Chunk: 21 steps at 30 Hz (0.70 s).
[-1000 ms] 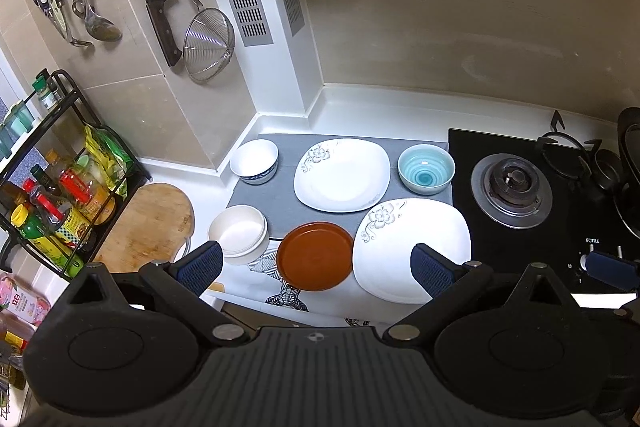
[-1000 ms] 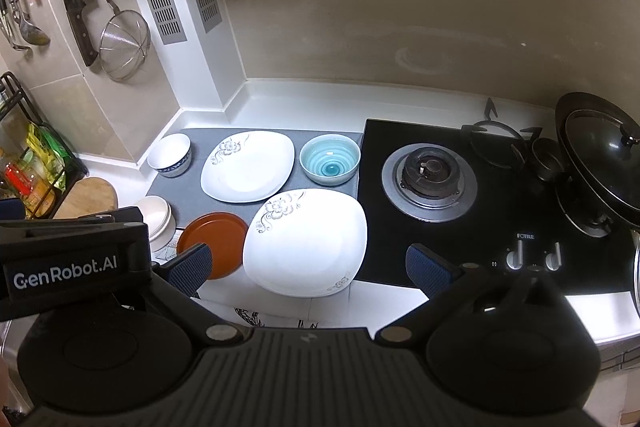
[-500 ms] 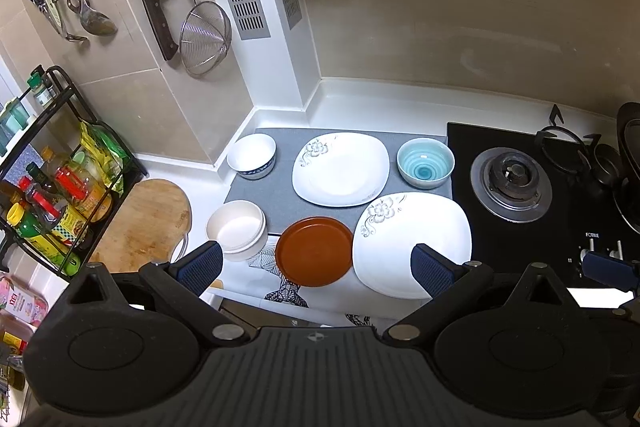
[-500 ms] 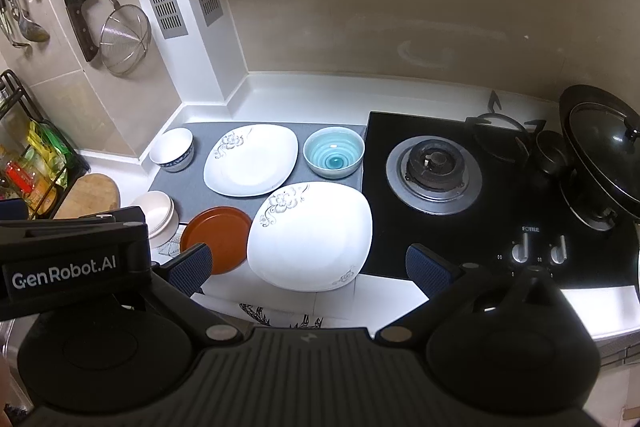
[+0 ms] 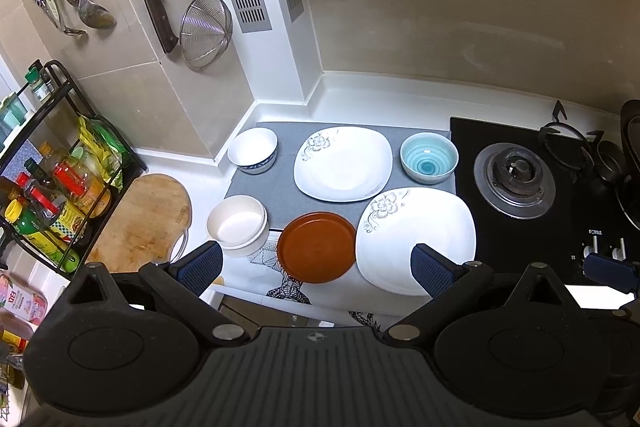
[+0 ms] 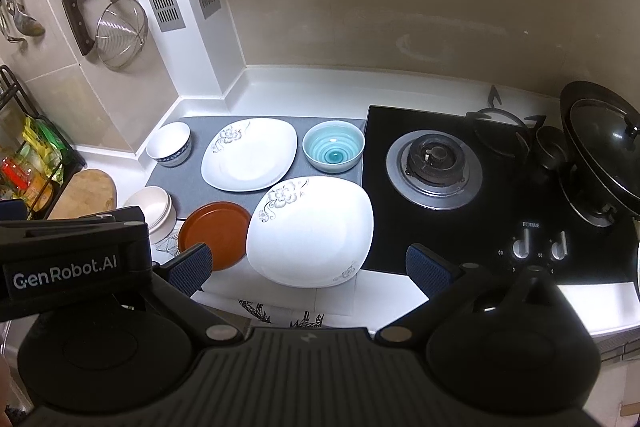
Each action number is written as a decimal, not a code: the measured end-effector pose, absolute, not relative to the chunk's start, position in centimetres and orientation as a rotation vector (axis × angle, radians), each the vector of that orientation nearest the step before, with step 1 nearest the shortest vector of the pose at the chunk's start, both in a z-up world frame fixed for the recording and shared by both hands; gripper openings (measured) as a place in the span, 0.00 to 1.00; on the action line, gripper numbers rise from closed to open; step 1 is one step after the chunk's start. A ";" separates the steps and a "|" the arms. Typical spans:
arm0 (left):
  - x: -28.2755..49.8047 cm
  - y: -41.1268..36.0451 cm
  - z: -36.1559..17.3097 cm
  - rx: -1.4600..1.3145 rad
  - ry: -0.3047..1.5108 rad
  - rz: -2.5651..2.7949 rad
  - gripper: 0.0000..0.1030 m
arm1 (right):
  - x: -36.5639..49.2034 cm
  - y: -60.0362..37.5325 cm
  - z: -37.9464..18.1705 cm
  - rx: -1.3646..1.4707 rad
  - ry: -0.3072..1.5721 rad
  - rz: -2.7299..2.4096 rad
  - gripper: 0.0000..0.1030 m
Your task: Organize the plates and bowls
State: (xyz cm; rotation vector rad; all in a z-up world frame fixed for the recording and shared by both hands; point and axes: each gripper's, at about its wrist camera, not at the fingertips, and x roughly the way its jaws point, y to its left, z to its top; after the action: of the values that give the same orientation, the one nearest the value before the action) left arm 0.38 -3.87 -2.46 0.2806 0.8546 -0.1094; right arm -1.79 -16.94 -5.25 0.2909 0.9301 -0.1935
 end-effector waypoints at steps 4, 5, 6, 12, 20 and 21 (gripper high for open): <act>0.4 -3.6 -2.8 0.285 0.861 -0.098 0.97 | -1.7 -16.6 -5.6 0.285 0.937 -0.193 1.00; 0.4 -3.5 -2.8 0.285 0.866 -0.098 0.97 | -1.7 -16.5 -5.7 0.286 0.943 -0.193 1.00; 0.5 -3.4 -2.9 0.284 0.872 -0.098 0.97 | -1.7 -16.4 -5.8 0.287 0.948 -0.190 1.00; 1.2 -2.6 -3.9 0.278 0.895 -0.095 0.98 | -1.0 -15.6 -6.6 0.281 0.972 -0.189 1.00; 6.5 1.5 -9.5 0.056 1.036 -0.343 0.97 | 2.0 -15.7 -12.7 0.374 1.029 -0.141 1.00; 7.7 2.2 -10.9 0.027 1.066 -0.353 0.96 | 2.3 -16.1 -14.1 0.406 1.032 -0.142 1.00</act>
State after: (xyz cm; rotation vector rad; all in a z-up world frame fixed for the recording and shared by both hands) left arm 7.67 2.21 -10.92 0.0266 1.0656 -0.3526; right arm 2.30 -16.06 -14.13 0.4063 1.0325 -0.1419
